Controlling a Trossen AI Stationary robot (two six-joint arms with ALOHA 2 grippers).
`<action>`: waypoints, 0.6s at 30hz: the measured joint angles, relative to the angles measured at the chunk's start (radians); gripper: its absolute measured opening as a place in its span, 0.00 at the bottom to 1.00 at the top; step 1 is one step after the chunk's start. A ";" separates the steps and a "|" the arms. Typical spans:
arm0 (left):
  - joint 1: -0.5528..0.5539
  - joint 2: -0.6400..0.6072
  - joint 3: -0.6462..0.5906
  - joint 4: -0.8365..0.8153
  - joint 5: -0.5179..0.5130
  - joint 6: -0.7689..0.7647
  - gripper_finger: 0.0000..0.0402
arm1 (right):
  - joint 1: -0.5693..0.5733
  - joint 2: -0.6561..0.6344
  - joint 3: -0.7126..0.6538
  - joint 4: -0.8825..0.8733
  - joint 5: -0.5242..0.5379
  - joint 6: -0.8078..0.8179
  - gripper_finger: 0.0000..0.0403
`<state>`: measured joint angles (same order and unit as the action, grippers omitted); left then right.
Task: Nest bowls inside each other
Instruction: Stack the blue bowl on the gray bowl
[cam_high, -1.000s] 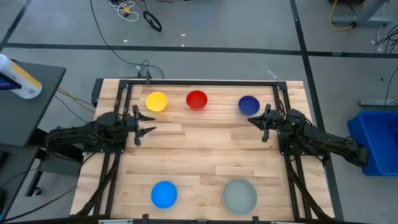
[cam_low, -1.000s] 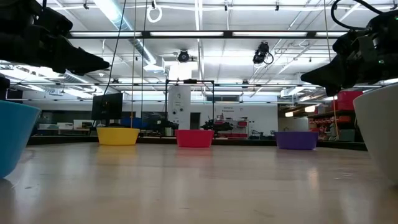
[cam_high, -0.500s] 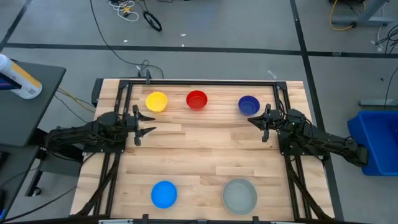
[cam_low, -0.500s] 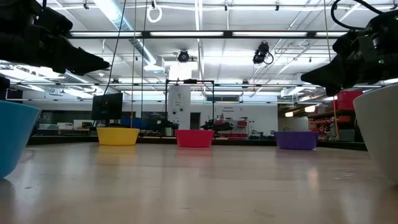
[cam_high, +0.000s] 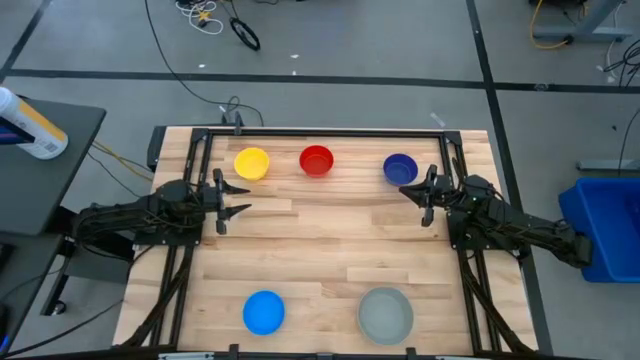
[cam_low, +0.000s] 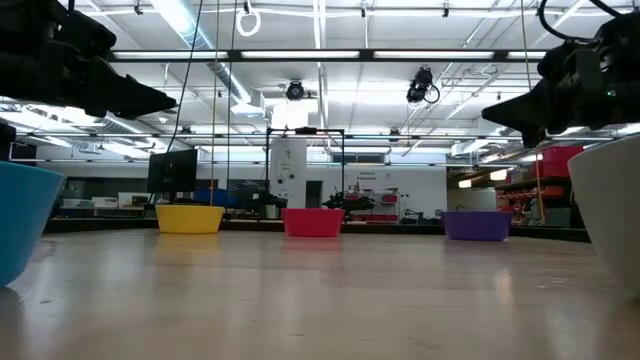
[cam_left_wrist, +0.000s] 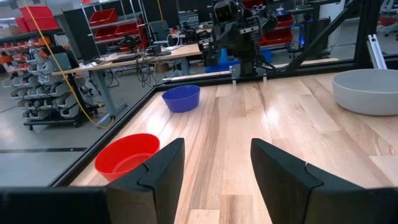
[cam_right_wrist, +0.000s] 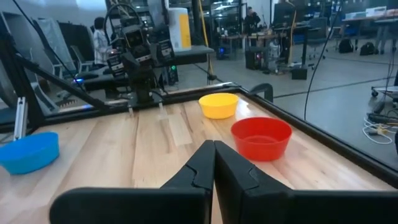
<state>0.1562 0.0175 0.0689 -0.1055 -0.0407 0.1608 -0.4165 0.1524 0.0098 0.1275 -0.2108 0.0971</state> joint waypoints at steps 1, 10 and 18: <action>0.000 0.000 0.000 0.000 0.000 0.000 0.48 | 0.000 0.000 0.000 0.012 0.000 0.000 0.03; 0.000 0.000 0.000 -0.001 0.000 0.000 0.48 | 0.000 0.000 0.000 0.028 -0.001 0.000 0.03; 0.000 0.000 0.000 -0.001 0.000 0.001 0.48 | -0.002 0.000 0.000 0.019 -0.001 0.040 0.03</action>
<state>0.1560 0.0175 0.0690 -0.1062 -0.0410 0.1615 -0.4186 0.1520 0.0097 0.1469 -0.2115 0.1373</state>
